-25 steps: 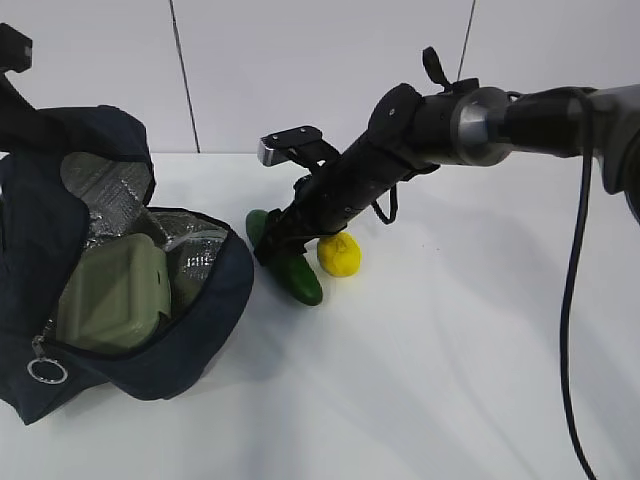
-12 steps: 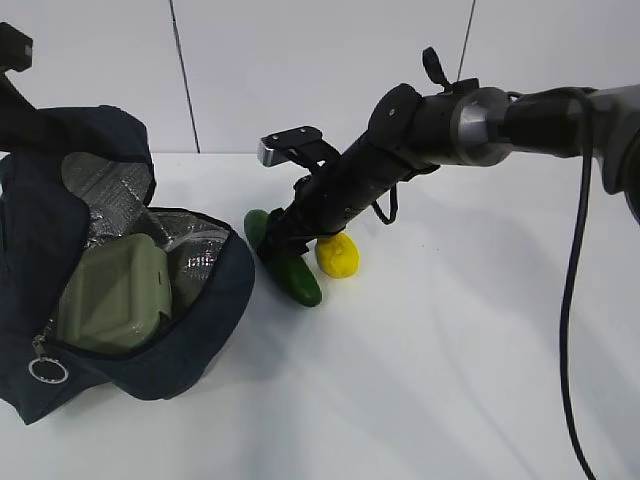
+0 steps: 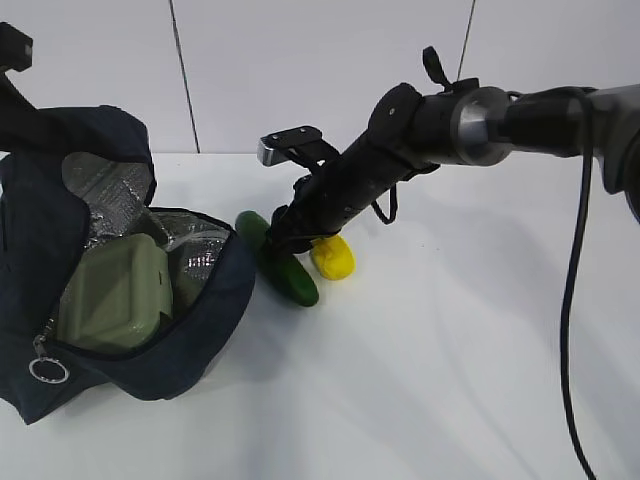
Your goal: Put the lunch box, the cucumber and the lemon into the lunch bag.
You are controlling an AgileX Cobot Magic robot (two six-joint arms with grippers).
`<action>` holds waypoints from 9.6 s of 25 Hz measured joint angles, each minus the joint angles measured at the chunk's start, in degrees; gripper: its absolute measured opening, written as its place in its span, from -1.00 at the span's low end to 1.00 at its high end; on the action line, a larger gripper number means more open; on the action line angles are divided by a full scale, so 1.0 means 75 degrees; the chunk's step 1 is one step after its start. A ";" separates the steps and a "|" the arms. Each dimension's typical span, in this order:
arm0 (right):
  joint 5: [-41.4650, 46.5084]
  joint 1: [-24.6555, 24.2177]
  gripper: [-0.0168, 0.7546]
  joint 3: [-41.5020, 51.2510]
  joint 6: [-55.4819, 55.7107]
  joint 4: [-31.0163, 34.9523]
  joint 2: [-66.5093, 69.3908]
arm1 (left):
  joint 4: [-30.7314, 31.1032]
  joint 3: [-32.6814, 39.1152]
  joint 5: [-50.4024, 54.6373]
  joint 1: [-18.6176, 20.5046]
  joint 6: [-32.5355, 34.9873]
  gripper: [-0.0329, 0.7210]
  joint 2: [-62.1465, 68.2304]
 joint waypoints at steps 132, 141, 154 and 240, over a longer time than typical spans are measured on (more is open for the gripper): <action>0.3629 0.0647 -0.02 -0.2751 0.2893 0.1163 -0.0696 | -0.1486 0.0014 -0.2163 0.0000 0.0014 -0.93 0.0883; 0.2828 0.0695 -0.02 -0.2751 0.2054 0.1826 -0.0202 | -0.1547 0.0014 -0.1723 0.0000 0.0030 -0.93 0.0539; 0.2736 0.0695 0.41 -0.2751 0.1309 0.2147 0.0266 | -0.1547 0.0014 -0.1425 0.0000 0.0129 -0.93 0.0539; 0.3708 0.0369 0.40 -0.2776 0.3462 -0.5321 0.0748 | -0.1228 0.0014 -0.1602 0.0000 0.0323 -0.93 0.0539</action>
